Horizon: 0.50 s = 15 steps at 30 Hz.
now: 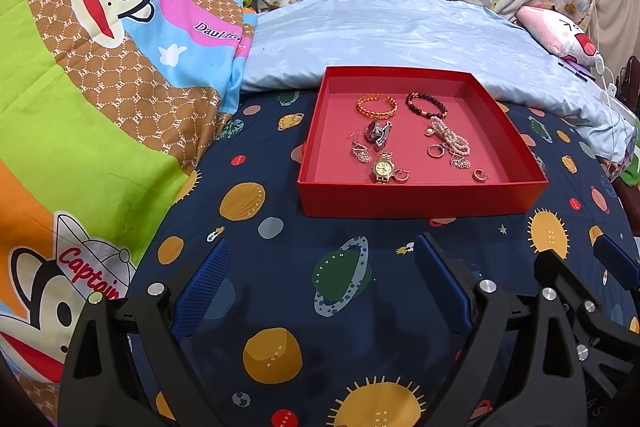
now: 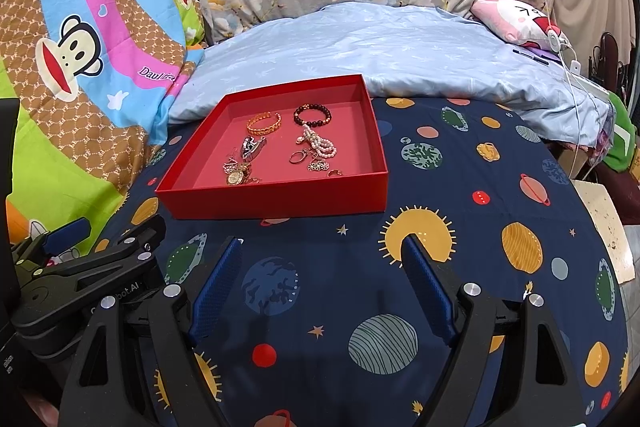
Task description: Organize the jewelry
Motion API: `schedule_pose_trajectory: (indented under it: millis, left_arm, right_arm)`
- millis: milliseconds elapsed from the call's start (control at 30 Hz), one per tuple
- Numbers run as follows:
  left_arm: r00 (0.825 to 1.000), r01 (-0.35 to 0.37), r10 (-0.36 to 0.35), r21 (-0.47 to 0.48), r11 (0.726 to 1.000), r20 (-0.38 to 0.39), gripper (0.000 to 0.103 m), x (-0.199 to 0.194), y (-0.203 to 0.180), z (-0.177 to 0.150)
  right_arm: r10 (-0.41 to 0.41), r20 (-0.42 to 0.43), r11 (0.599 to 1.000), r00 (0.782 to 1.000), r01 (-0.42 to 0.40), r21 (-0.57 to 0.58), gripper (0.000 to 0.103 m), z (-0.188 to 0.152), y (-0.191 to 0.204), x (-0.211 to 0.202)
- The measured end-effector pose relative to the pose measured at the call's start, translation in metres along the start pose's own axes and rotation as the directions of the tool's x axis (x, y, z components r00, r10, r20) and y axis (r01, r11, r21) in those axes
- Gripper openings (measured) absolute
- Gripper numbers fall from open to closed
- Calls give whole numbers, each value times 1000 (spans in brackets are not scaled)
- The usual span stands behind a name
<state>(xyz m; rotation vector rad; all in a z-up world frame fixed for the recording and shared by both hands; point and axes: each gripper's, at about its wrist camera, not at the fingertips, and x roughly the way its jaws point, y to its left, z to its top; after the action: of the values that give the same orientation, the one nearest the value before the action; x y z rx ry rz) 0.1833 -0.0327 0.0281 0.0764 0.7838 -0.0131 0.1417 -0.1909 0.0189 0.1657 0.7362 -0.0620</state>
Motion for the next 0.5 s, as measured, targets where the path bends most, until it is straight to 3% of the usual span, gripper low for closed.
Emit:
schedule_pose_trajectory:
  millis: [500]
  left_arm:
    - [1000, -3, 3, 7, 1000, 0, 90, -1, 0, 1]
  right_arm:
    - [0, 0, 1000, 1000, 0, -2, 80, 0, -1, 0]
